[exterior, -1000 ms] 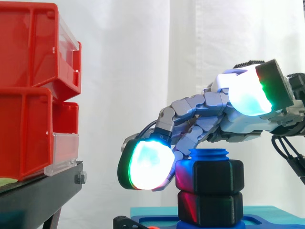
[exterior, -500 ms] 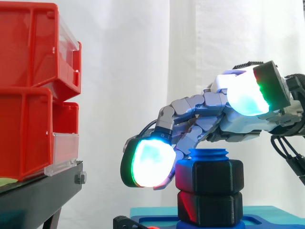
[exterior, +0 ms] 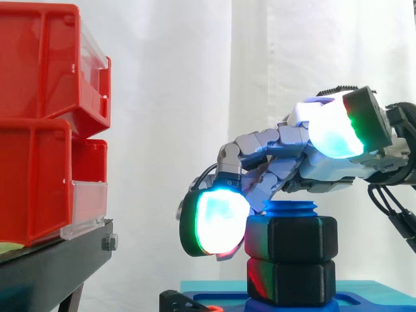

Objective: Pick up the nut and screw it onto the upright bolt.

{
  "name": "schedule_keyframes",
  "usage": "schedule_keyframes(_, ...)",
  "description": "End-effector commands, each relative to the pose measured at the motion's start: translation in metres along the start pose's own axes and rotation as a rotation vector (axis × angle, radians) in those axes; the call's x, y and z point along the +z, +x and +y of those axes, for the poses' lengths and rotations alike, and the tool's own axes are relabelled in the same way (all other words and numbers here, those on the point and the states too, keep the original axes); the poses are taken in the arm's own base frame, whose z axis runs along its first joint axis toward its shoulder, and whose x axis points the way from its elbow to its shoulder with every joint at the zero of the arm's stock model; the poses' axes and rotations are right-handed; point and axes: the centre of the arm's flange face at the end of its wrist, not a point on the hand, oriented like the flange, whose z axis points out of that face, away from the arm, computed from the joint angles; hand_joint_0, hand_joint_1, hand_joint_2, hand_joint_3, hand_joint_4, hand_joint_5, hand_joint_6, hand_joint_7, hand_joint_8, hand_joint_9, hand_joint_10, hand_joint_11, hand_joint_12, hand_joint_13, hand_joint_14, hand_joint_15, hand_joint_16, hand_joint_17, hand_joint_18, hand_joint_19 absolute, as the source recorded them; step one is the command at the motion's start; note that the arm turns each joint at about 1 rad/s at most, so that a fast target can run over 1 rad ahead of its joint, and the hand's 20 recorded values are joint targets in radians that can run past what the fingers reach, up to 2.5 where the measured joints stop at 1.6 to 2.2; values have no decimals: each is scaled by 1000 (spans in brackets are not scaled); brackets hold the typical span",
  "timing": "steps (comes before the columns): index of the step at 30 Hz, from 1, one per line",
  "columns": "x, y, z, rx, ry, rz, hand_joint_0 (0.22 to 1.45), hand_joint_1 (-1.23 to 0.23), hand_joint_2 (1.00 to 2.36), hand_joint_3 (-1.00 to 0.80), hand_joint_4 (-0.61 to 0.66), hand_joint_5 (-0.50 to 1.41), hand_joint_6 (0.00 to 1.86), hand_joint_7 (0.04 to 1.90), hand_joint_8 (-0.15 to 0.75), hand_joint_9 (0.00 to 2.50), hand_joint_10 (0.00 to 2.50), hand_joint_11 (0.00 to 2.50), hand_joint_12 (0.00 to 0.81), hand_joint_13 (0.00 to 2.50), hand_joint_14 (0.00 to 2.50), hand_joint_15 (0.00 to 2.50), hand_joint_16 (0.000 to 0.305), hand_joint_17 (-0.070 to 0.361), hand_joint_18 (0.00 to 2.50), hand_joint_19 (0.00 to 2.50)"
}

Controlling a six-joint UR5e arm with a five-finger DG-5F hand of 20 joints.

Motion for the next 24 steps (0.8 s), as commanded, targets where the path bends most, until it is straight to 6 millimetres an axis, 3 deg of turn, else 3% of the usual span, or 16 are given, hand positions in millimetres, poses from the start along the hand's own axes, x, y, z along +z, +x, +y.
schedule_keyframes(1,-2,-1,-2,-1,2,0,499,-169,1000,-500,208,-68,502,1335,304,685,0,0,321,371,0,0,35,78,0,0)
schedule_keyframes(24,-8,-4,-9,-4,0,-1,510,-216,1000,-500,212,-16,508,1446,312,896,0,0,286,570,0,0,28,62,212,0)
